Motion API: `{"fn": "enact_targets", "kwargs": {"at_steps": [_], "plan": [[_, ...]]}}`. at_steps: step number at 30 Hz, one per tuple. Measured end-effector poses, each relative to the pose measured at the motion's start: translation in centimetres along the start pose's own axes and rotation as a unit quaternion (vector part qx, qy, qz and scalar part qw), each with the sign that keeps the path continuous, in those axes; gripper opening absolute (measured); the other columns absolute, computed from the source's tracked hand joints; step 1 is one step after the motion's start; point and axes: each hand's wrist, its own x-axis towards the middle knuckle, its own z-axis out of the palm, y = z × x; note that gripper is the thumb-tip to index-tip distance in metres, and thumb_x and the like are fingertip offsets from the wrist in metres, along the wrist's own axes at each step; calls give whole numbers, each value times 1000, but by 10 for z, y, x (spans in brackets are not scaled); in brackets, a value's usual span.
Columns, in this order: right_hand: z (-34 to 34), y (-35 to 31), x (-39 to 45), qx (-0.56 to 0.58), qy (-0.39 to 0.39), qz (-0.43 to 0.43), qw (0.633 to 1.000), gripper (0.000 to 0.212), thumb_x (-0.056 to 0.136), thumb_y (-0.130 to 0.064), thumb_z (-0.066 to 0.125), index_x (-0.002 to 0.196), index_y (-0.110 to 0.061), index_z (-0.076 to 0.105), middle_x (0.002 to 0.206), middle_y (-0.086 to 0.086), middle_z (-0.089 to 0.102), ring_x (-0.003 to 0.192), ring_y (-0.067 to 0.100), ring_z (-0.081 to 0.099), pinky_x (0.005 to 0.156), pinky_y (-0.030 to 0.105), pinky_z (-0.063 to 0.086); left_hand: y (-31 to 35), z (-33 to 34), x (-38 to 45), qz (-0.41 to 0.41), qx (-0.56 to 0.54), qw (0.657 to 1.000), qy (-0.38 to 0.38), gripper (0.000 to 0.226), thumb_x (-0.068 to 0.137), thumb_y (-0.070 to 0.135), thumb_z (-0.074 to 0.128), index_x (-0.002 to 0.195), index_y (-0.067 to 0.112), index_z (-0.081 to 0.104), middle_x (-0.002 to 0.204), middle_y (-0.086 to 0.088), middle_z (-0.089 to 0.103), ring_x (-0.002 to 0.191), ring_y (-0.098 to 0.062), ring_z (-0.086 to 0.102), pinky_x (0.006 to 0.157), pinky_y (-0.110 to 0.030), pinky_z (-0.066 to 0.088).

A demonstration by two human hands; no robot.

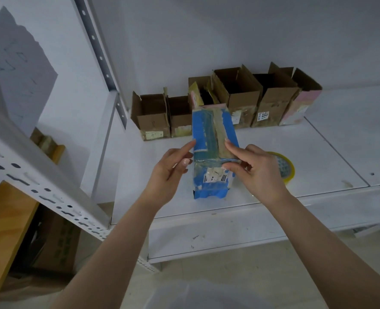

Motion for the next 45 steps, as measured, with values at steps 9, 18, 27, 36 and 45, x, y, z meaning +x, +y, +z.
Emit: {"fn": "enact_targets", "kwargs": {"at_steps": [9, 18, 27, 36, 45], "plan": [[-2, 4, -1, -3, 2, 12, 1000, 55, 78, -18, 76, 130, -8, 59, 72, 2, 47, 58, 13, 44, 60, 10, 36, -10, 52, 8, 82, 19, 987, 139, 55, 94, 60, 19, 132, 27, 44, 106, -11, 41, 96, -8, 47, 88, -8, 41], [-2, 7, -2, 26, -16, 22, 999, 58, 81, -21, 72, 134, -14, 51, 72, 13, 50, 60, 25, 50, 62, 32, 44, -25, 58, 14, 119, 77, 978, 153, 60, 95, 65, 20, 136, 24, 39, 106, -9, 39, 88, -7, 43, 85, -1, 36], [-7, 14, 0, 33, -51, 13, 998, 61, 85, -13, 71, 138, -18, 42, 73, 13, 56, 63, 23, 51, 64, 36, 47, -14, 40, 13, 99, 89, 988, 77, 61, 90, 59, 46, 138, 23, 38, 113, -5, 39, 88, -10, 51, 84, -17, 48], [-15, 22, 0, 78, -72, 22, 994, 61, 84, -10, 72, 139, -19, 46, 72, -9, 58, 67, 8, 50, 68, 8, 42, 8, 40, 17, 33, 118, 989, 79, 65, 84, 48, 53, 138, 12, 49, 113, -8, 42, 93, -17, 53, 88, -30, 52], [-28, 23, 3, 116, -125, 39, 985, 60, 80, -5, 75, 135, -20, 53, 68, 0, 62, 64, 5, 52, 71, 12, 46, 11, 36, 20, 36, 110, 992, 56, 66, 82, 47, 54, 136, 10, 48, 114, -1, 38, 95, -13, 51, 86, -23, 48]]}}
